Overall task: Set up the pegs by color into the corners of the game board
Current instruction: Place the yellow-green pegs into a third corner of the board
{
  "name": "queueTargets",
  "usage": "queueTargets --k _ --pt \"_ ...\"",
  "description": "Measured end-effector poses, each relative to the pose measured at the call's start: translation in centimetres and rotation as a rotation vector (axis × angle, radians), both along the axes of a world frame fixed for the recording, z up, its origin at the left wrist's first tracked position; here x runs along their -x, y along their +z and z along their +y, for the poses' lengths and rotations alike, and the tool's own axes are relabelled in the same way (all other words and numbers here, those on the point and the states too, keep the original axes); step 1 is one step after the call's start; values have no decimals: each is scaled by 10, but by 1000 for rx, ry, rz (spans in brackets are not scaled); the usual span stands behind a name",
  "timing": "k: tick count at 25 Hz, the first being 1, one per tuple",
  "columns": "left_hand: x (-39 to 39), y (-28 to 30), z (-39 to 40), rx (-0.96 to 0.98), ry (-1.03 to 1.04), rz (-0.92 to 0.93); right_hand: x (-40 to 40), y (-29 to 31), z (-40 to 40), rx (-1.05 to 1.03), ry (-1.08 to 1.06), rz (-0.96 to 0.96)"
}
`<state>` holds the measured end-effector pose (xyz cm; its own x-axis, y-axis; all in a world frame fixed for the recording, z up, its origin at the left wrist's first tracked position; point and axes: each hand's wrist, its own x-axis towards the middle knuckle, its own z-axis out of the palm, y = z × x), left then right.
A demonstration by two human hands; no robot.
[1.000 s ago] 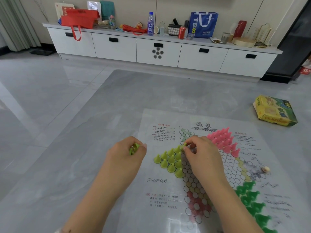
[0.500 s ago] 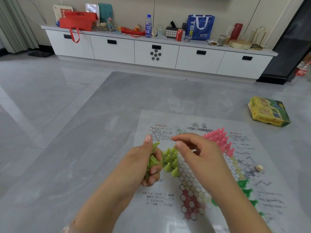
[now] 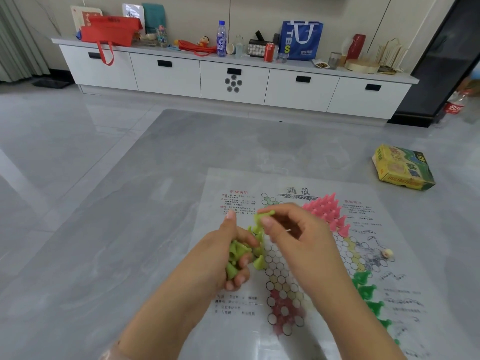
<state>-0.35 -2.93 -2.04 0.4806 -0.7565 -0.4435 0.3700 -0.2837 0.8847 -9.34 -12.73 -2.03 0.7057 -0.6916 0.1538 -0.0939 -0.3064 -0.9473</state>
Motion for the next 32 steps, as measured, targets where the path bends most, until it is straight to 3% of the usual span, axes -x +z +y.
queueTargets --k 3,6,12,32 --pt "-9 4 0 30 157 97 6 -6 -17 66 -156 103" --pt "-17 4 2 35 249 75 6 -16 -24 171 -220 260" --pt "-19 3 13 19 220 -70 -3 -32 -24 358 -221 428" --pt "-25 6 17 85 285 13 -13 -48 -23 462 -225 460"
